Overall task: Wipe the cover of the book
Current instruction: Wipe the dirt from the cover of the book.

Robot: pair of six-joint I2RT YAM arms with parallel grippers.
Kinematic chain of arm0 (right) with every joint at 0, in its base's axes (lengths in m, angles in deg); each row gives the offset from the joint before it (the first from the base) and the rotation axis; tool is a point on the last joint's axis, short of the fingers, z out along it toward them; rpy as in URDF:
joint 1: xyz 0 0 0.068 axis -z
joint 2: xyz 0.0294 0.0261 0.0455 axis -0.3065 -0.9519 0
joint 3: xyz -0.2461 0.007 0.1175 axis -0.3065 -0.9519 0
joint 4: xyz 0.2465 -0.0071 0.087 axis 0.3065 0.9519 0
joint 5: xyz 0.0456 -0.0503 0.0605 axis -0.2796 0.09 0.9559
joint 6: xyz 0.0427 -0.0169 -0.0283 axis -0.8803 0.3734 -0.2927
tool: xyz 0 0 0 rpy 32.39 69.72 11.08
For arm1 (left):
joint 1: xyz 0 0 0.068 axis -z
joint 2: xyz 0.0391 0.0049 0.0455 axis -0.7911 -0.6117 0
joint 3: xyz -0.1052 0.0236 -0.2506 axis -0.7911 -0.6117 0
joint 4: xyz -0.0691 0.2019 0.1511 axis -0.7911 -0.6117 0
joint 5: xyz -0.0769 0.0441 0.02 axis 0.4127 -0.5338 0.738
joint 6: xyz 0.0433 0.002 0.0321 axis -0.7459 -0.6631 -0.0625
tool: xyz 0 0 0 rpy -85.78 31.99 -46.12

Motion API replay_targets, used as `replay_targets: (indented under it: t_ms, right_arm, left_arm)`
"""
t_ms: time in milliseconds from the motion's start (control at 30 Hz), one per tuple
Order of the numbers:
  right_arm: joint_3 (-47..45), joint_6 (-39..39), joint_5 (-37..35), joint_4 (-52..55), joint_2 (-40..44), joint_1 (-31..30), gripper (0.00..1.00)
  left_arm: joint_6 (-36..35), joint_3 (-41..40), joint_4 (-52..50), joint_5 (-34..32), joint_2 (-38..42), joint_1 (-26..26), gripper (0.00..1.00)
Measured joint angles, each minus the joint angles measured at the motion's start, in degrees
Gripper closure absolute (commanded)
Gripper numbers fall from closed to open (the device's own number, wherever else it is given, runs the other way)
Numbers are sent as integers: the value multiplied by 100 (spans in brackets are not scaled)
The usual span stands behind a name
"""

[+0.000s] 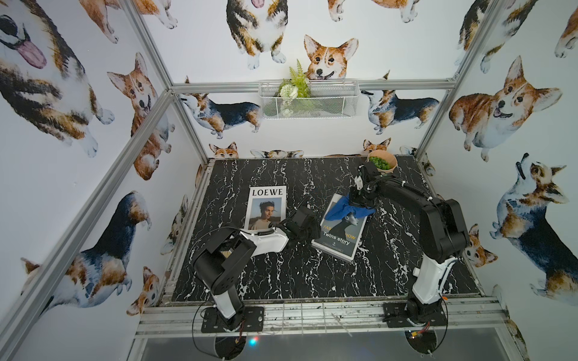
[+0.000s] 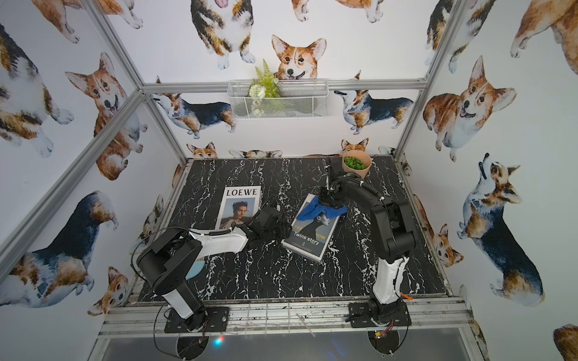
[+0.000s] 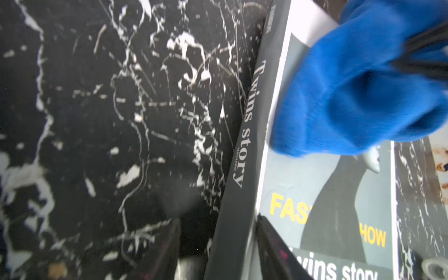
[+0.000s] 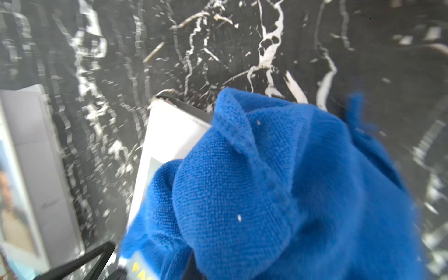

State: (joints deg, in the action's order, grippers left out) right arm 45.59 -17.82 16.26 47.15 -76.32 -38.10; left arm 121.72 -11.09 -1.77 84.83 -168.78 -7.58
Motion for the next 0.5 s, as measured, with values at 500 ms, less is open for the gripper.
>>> replay_targets:
  t_ms: [500]
  right_arm:
    - [-2369, -793, -177, -282, 1416, -245, 100]
  left_arm:
    - [-254, -522, -538, 1019, 828, 4, 35]
